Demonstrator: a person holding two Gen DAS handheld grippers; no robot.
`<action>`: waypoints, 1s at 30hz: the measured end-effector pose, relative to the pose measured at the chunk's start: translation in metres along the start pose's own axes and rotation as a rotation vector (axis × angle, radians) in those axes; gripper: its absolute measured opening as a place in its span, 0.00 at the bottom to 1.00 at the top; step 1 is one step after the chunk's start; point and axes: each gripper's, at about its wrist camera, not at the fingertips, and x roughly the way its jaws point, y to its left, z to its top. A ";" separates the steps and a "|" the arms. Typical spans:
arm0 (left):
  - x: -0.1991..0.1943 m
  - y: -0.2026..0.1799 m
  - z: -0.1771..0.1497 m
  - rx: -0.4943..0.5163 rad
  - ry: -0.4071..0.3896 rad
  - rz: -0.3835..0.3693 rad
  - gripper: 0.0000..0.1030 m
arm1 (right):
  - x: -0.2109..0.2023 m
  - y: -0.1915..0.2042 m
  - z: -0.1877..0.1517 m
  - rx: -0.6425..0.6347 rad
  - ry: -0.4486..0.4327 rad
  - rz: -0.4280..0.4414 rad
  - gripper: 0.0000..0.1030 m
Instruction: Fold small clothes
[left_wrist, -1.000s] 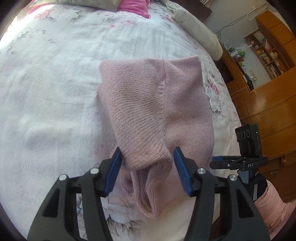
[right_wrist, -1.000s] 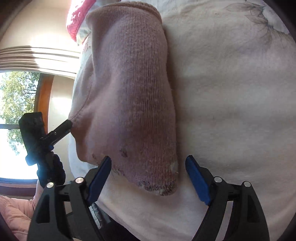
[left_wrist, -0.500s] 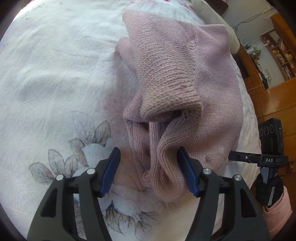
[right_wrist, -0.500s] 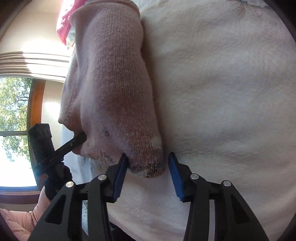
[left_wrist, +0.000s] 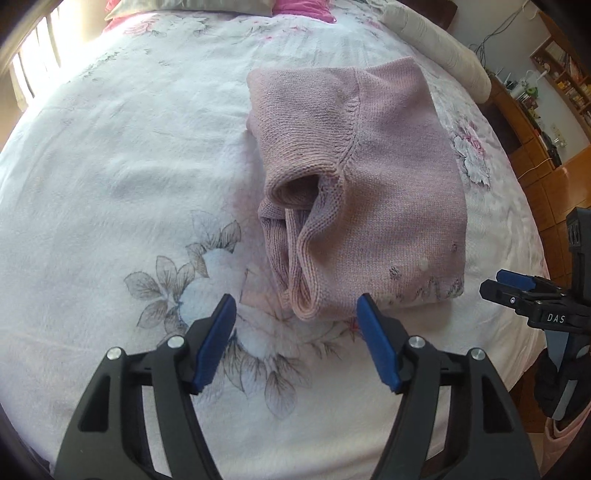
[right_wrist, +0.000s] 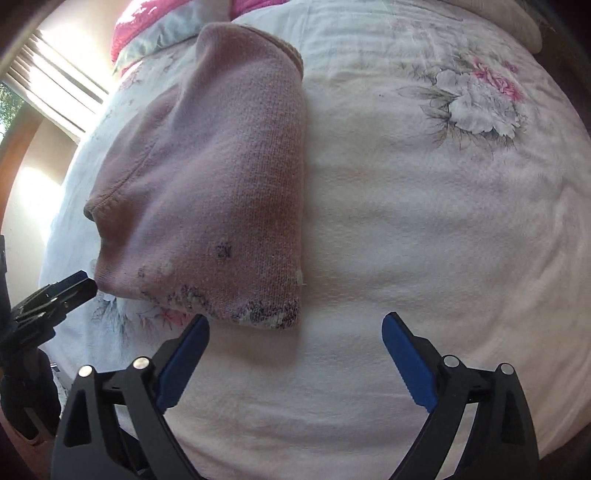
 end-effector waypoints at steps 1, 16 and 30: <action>-0.003 -0.001 -0.002 0.002 -0.001 0.009 0.68 | -0.003 0.007 -0.001 -0.006 -0.002 -0.012 0.92; -0.037 -0.028 -0.015 0.029 -0.018 0.064 0.77 | -0.037 0.048 -0.007 -0.040 -0.076 -0.230 0.96; -0.042 -0.027 -0.023 0.024 -0.023 0.071 0.77 | -0.053 0.068 -0.017 -0.040 -0.138 -0.215 0.96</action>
